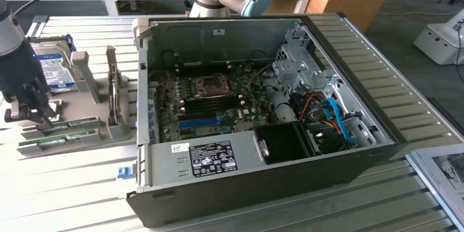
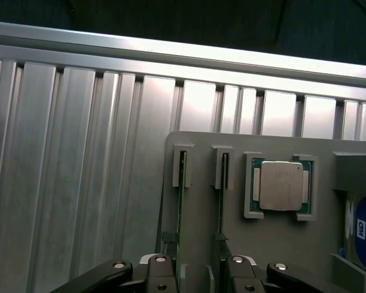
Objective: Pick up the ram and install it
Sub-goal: 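Pick up the ram and move it above insertion slot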
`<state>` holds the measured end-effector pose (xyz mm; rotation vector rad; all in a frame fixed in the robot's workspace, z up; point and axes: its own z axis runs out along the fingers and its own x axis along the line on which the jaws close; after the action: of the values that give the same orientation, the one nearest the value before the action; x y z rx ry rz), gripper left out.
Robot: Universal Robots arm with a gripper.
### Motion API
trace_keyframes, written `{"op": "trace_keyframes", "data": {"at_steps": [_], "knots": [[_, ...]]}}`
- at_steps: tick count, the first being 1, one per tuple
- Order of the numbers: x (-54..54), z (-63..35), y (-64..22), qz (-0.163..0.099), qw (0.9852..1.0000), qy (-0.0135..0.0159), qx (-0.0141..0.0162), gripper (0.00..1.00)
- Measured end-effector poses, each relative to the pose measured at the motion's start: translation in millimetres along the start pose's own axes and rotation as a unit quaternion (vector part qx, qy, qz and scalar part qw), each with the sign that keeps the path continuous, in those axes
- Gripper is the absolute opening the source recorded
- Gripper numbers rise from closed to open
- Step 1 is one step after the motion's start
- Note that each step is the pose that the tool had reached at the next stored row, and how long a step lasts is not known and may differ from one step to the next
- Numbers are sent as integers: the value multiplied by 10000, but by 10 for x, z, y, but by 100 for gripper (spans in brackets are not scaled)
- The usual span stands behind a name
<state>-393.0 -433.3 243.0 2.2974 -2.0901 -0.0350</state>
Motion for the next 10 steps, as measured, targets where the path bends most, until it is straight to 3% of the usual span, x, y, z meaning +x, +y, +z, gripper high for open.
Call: {"op": "trace_keyframes", "data": {"at_steps": [10], "knots": [[-1, 84, -3, 0, 10000, 0, 0, 36]]}}
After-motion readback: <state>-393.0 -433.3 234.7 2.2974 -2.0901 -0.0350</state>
